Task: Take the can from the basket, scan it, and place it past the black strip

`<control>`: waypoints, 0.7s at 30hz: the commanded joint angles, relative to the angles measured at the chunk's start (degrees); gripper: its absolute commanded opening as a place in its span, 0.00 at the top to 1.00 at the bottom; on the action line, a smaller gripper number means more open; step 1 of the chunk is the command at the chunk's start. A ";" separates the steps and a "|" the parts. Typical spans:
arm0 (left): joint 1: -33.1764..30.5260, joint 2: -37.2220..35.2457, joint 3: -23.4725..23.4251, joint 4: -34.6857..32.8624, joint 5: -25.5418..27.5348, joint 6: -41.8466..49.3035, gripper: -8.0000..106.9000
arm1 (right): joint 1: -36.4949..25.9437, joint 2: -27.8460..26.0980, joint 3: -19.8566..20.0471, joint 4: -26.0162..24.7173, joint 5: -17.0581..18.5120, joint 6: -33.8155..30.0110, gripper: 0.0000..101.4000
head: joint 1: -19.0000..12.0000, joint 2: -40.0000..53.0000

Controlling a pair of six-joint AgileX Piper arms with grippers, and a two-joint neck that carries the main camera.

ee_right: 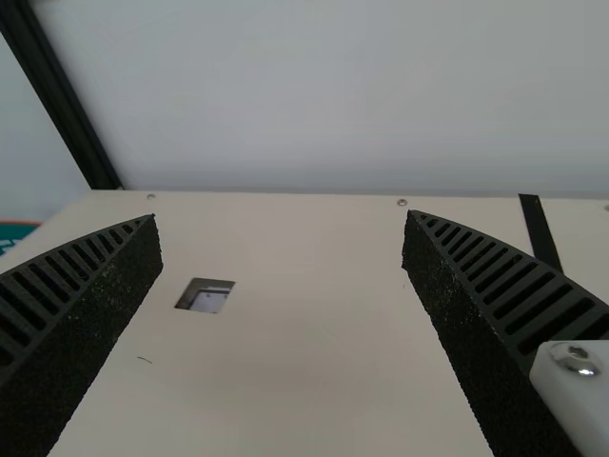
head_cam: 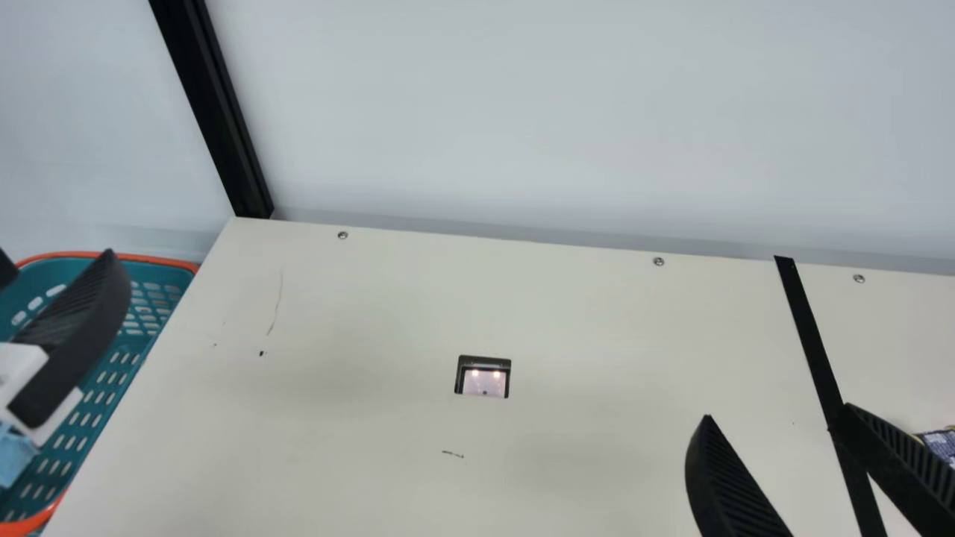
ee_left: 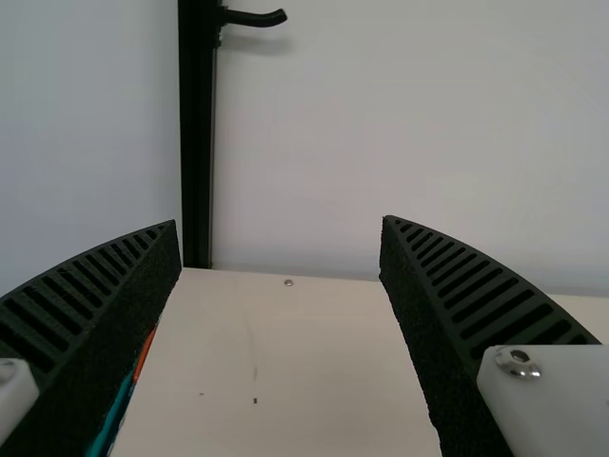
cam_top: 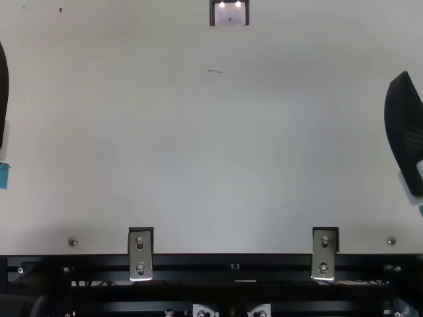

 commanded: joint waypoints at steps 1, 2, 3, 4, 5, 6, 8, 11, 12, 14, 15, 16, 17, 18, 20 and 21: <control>0.78 0.04 0.31 0.31 1.52 -0.01 0.15 | -0.55 0.56 -0.12 -4.74 -0.67 -1.19 0.00 | -1.99 0.61; 1.18 -0.02 0.51 0.50 2.25 -0.12 0.15 | -0.91 0.85 -0.05 -6.12 -1.00 -1.69 0.00 | -1.99 0.61; 1.72 -0.13 0.68 0.65 2.94 -0.04 0.15 | -1.26 1.08 0.10 -7.59 -1.35 -2.08 0.00 | -1.99 0.61; 2.15 -0.23 0.87 0.87 3.51 -0.12 0.15 | -1.66 1.20 0.31 -9.13 -1.65 -2.37 0.00 | -1.99 0.61; 2.53 -0.39 1.07 0.89 4.08 -0.22 0.15 | -2.04 1.28 0.65 -10.48 -2.07 -2.76 0.00 | -1.99 0.61; 2.83 -0.55 1.32 0.92 4.55 -0.33 0.15 | -2.46 1.26 1.05 -11.88 -2.50 -2.97 0.00 | -1.99 0.61; 3.10 -1.08 1.74 0.82 5.73 -0.79 0.15 | -3.28 0.90 2.10 -14.38 -3.53 -3.36 0.00 | -1.99 0.61; 3.05 -2.06 2.49 0.66 7.32 -1.55 0.15 | -4.61 -0.76 4.05 -17.69 -4.71 -3.12 0.00 | -1.99 0.61; 2.92 -2.43 2.78 0.43 7.86 -1.68 0.15 | -5.04 -1.57 4.81 -18.55 -4.99 -2.78 0.00 | -1.99 0.61; 2.44 -3.28 3.53 0.08 8.97 -2.04 0.15 | -6.13 -3.49 6.25 -20.51 -5.17 -2.22 0.00 | -1.99 0.61; 2.21 -3.71 4.02 -0.03 9.44 -2.23 0.15 | -6.65 -4.67 6.97 -21.41 -4.96 -1.61 0.00 | -1.99 0.61; 1.99 -4.14 4.47 -0.27 9.99 -2.26 0.15 | -7.20 -5.86 7.64 -22.27 -4.67 -1.19 0.00 | -1.99 0.61; 1.71 -4.52 4.98 -0.41 10.49 -2.48 0.15 | -7.77 -6.95 8.30 -23.03 -4.44 -0.88 0.00 | -1.99 0.61; 1.58 -4.90 5.49 -0.63 10.95 -2.42 0.15 | -8.25 -8.11 8.90 -23.92 -4.08 -0.35 0.00 | -1.99 0.61; 1.27 -5.62 6.42 -0.79 11.88 -2.60 0.15 | -8.72 -10.28 9.84 -25.18 -3.25 0.91 0.00 | -1.99 0.61; 1.07 -5.96 6.86 -0.85 12.31 -2.74 0.15 | -8.76 -11.48 10.27 -25.70 -2.64 1.77 0.00 | -1.99 0.61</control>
